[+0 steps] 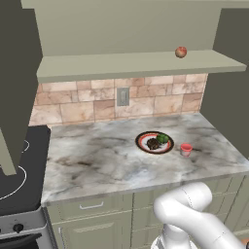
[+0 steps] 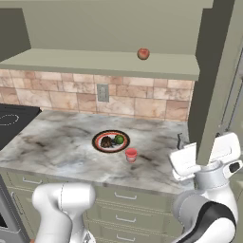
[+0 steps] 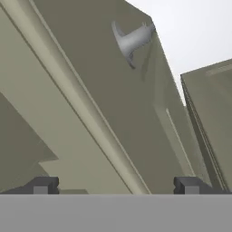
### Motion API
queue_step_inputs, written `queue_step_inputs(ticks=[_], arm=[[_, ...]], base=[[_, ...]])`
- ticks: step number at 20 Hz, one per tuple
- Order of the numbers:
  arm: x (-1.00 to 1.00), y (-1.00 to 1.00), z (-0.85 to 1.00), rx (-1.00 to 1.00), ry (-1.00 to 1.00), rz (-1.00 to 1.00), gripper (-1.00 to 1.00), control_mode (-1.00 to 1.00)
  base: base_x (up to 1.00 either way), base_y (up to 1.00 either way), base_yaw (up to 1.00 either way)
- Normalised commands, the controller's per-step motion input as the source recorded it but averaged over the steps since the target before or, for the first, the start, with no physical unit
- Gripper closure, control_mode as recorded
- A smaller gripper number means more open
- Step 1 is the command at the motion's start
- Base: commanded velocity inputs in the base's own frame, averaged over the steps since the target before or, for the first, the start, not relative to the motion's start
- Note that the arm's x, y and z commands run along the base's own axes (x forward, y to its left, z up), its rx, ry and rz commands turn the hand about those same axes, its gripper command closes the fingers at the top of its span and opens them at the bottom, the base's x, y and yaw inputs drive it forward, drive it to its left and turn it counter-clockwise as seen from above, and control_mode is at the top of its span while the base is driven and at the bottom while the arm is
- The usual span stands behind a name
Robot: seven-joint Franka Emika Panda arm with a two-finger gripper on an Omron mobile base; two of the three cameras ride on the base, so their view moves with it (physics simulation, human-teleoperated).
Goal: Pick the avocado and bread from the counter and place them on the plate. Then pick the jam from the cabinet and place it next to the plate. Lastly close the cabinet door.
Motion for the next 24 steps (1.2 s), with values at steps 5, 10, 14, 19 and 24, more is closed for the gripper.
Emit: queue_step_inputs(ticks=[5, 10, 14, 19, 24], arm=[[-0.01, 0.46, 0.51, -0.22, -0.02, 0.03, -1.00, -1.00], [-0.02, 0.40, 0.60, -0.23, -0.01, 0.01, -1.00, -1.00], [-0.05, 0.42, 0.61, -0.25, 0.00, 0.00, -1.00, -1.00], [-0.01, 0.46, 0.61, -0.27, 0.00, 0.00, -1.00, -1.00], [0.00, 0.50, 0.65, -0.27, 0.00, 0.00, -1.00, -1.00]], base=[[0.00, 0.00, 0.00], [0.00, 0.00, 0.00], [0.00, 0.00, 0.00], [0.00, 0.00, 0.00], [0.00, 0.00, 0.00]])
